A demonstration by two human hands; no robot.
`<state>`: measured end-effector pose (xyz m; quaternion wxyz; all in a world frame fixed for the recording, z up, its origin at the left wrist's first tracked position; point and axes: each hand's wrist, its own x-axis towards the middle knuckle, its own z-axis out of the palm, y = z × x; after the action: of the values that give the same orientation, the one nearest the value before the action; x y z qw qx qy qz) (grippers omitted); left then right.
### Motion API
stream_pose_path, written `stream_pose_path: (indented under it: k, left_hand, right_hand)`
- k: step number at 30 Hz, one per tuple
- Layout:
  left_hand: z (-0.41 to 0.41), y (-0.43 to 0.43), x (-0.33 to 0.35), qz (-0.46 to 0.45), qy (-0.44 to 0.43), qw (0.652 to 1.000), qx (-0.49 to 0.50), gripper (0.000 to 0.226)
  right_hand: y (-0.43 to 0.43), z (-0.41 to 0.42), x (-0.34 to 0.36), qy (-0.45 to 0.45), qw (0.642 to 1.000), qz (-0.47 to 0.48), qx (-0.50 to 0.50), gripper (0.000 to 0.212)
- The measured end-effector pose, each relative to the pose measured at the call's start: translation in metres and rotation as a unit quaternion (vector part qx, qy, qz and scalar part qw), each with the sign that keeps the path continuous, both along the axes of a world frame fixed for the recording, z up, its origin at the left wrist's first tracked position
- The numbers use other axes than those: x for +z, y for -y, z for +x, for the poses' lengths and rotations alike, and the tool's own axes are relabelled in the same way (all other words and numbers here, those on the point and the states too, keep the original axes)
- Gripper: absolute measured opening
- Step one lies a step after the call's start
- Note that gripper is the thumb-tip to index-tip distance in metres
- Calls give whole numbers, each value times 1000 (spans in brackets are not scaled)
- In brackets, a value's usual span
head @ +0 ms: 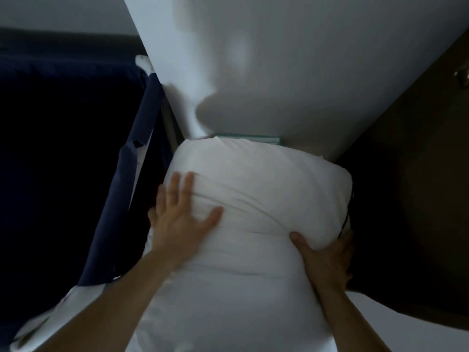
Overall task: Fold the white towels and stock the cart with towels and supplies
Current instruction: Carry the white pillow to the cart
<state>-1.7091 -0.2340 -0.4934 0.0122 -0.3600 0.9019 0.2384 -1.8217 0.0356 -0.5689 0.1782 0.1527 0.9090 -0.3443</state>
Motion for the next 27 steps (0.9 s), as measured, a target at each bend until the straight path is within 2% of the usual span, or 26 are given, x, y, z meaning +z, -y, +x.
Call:
stream_pose_path:
  k: [3, 6, 8, 9, 11, 15, 17, 20, 22, 23, 25, 27]
  left_hand:
    - [10, 24, 3, 161, -29, 981, 108, 122]
    - [18, 34, -3, 300, -83, 921, 232, 119]
    - [23, 39, -9, 368, -101, 885, 268, 115]
    - [24, 41, -12, 385, -98, 879, 264, 116]
    - [24, 38, -11, 397, -96, 876, 255, 106]
    - [21, 22, -1, 372, -139, 875, 277, 65]
    - [25, 18, 12, 368, -146, 875, 278, 53]
    - [47, 15, 34, 427, -151, 854, 258, 77]
    - [65, 10, 55, 448, -164, 848, 232, 81]
    - [72, 7, 65, 455, -168, 847, 219, 75]
    - [87, -2, 89, 445, -181, 854, 200, 50]
    - [103, -12, 114, 437, -194, 861, 171, 51]
  right_hand:
    - [-10, 0, -1, 76, 993, -84, -46, 160]
    - [-10, 2, -1, 88, 986, -130, -52, 156]
    - [-9, 3, -5, 86, 983, -152, -54, 158]
    - [-8, 3, -6, 87, 982, -160, -55, 160]
    - [-9, 2, -6, 90, 981, -163, -58, 159]
    - [-12, 0, 4, 83, 972, -208, -68, 159]
    - [-9, 2, 17, 83, 965, -240, -59, 143]
    - [-10, 17, 41, 72, 958, -275, -41, 114]
    - [-13, 32, 63, 34, 960, -277, -35, 110]
    - [-15, 40, 74, 16, 960, -279, -38, 110]
    - [-25, 59, 96, -2, 956, -288, -50, 104]
    - [-37, 81, 116, -6, 953, -296, -63, 95]
